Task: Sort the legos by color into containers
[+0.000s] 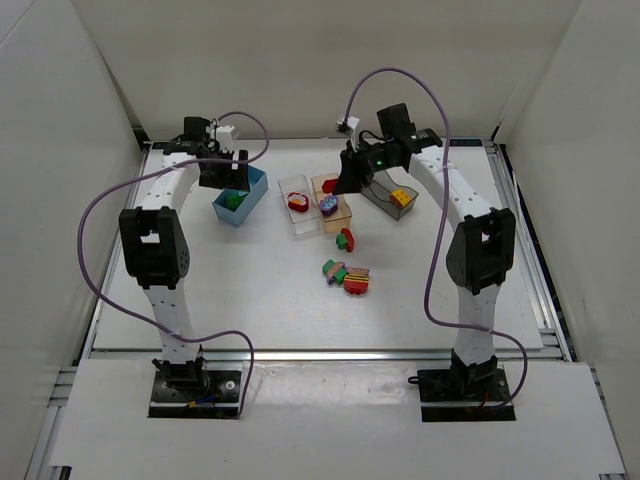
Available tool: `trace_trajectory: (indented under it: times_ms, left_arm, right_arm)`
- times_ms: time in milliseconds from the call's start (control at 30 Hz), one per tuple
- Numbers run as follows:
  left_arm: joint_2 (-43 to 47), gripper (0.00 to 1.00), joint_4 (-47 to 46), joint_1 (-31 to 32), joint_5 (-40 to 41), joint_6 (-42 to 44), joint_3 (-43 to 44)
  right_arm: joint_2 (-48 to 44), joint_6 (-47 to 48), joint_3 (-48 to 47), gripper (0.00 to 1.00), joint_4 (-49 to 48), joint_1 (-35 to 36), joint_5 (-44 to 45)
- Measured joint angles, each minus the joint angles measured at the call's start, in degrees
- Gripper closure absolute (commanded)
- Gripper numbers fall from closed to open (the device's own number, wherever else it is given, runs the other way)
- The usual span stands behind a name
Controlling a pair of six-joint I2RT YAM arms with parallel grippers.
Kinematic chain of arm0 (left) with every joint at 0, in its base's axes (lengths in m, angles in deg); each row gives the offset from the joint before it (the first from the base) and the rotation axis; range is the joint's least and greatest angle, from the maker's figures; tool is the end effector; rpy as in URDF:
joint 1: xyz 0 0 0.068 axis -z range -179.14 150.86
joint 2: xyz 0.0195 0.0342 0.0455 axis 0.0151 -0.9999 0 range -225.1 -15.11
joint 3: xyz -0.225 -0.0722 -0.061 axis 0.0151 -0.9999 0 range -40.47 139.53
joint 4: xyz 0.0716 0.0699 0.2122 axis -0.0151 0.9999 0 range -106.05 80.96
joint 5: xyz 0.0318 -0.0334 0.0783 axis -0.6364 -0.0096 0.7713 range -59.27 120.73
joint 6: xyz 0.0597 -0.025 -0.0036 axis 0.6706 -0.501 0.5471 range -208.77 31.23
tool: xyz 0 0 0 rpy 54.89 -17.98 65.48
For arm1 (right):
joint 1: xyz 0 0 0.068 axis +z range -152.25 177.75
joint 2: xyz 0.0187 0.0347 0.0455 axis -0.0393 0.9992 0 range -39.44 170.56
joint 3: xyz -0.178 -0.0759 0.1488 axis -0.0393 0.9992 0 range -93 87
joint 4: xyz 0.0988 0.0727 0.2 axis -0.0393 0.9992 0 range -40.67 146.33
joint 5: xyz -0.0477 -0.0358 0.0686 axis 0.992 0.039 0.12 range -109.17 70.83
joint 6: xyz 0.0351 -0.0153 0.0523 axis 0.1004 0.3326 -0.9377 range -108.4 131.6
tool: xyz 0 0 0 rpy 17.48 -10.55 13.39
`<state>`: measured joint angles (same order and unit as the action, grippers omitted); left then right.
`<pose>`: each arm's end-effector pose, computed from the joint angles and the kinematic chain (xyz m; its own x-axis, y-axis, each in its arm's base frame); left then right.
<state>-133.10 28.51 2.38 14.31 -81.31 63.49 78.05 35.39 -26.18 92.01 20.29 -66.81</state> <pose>0.4174 -0.0254 0.2215 -0.8235 0.1464 -0.5481 0.2820 0.9439 -0.1716 0.3754 0.1962 0.2857 -0.3259 -0.4296 -0.8421 -0.9348 0.2796 0.2192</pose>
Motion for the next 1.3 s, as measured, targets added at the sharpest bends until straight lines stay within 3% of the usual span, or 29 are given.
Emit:
trace_trajectory:
  times_ms: [133,367,700,833,967,1133,1200,1300]
  left_arm:
    - [0.61,0.01,-0.37,-0.46,-2.84,-1.29,2.89]
    - [6.12,0.01,-2.05,-0.7,-8.09,-7.52,11.54]
    - [14.84,0.01,-2.91,-3.69,-17.97,-11.82,8.79]
    - [14.49,0.01,-2.12,-4.74,-18.08,-13.25,7.17]
    - [14.43,0.0,-1.84,-4.72,-17.81,-13.53,6.86]
    - [14.43,0.01,-1.7,-4.7,-18.03,-12.85,6.19]
    - [14.4,0.01,-1.7,-4.68,-18.18,-12.59,5.64]
    - [14.38,0.01,-1.75,-4.68,-18.4,-12.2,4.74]
  right_arm:
    - [2.08,-0.98,-3.41,1.0,-0.79,0.57,1.36]
    - [12.83,-2.69,-18.08,1.0,-0.59,5.11,7.85]
    - [22.51,-2.38,-21.77,0.94,1.22,12.0,20.06]
    - [23.12,-1.66,-21.77,0.86,1.4,12.0,22.69]
    - [23.15,-0.55,-21.77,0.56,1.38,11.87,24.72]
    - [23.34,0.96,-21.75,0.32,1.36,11.98,25.64]
    - [23.34,1.36,-21.75,0.27,1.36,12.04,25.49]
    - [23.34,1.81,-21.75,0.28,1.29,12.11,24.79]
